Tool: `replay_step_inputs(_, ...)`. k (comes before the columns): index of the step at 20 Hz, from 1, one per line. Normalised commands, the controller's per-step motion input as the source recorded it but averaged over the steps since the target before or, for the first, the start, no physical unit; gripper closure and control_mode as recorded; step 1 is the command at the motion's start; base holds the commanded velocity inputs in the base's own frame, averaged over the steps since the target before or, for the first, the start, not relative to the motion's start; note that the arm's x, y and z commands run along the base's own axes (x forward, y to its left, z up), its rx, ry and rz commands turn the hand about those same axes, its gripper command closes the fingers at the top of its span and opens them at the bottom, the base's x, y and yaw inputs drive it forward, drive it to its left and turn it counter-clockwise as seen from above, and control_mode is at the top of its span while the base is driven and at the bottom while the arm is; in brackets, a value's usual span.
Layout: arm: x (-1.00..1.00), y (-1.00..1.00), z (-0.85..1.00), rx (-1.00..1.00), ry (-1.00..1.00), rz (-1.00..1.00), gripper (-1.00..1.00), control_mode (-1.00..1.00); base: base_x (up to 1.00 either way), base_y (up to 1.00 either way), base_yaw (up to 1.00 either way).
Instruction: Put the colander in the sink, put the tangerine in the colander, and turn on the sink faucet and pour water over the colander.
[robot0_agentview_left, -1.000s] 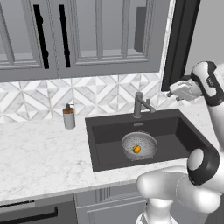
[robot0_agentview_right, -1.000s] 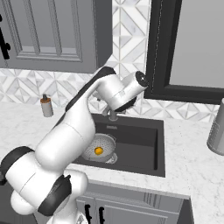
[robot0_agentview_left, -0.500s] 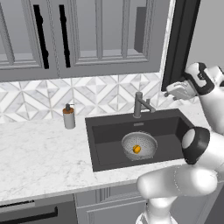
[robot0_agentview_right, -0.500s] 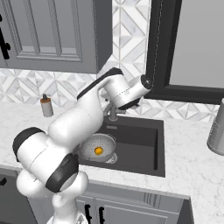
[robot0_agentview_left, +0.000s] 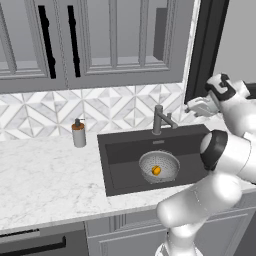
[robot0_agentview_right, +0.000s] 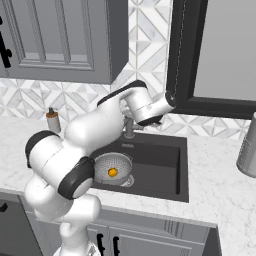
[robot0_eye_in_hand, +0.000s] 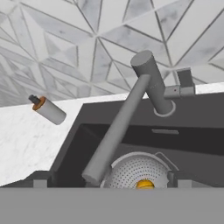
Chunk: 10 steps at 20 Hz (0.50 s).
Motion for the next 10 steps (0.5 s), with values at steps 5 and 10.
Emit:
replay_step_inputs(5,0.22,0.00,-0.12,0.07,0.00,0.01,-1.00,-1.00,0.00,0.00,0.00)
replay_step_inputs(10,0.23,0.00,-0.20,0.04,0.00,0.00,-1.00,-1.00,0.00,0.00,0.00)
